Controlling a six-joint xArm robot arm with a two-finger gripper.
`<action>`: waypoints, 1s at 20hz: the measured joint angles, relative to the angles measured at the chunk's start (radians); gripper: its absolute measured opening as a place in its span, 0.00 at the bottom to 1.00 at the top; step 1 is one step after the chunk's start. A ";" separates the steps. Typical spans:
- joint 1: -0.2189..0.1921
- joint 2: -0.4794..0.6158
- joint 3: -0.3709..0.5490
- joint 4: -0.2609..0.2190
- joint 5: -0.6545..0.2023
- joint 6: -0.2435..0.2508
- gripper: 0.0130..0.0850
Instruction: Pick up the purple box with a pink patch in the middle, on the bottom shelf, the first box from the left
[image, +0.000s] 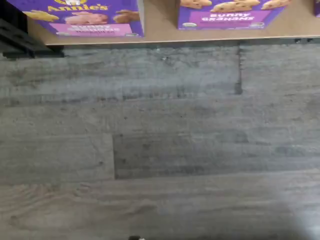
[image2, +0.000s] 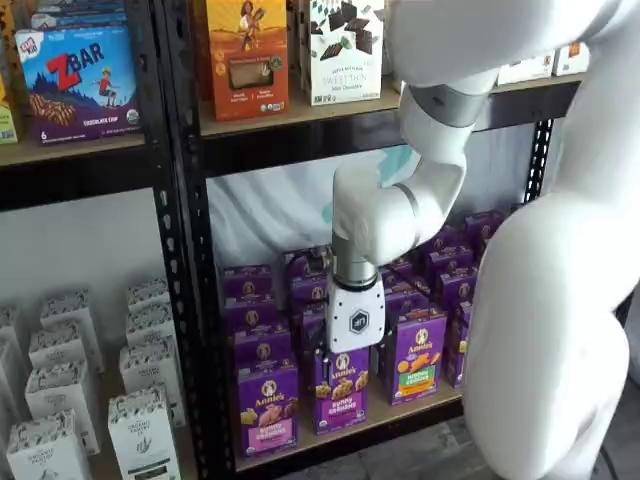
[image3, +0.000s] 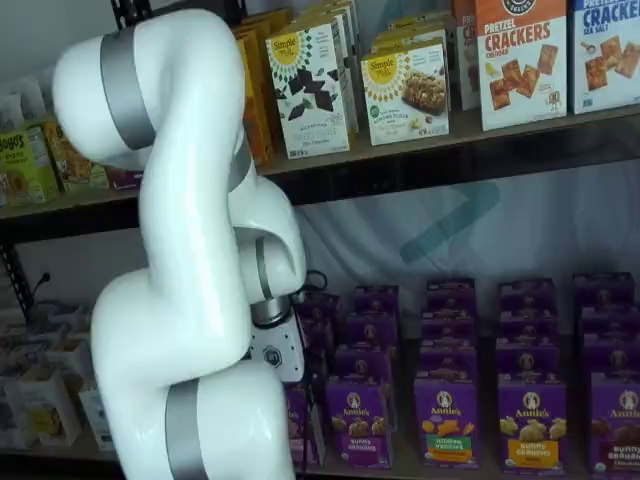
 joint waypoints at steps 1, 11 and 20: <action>0.001 0.019 -0.013 0.011 -0.007 -0.009 1.00; 0.031 0.252 -0.191 0.088 -0.087 -0.054 1.00; 0.048 0.389 -0.324 0.137 -0.112 -0.083 1.00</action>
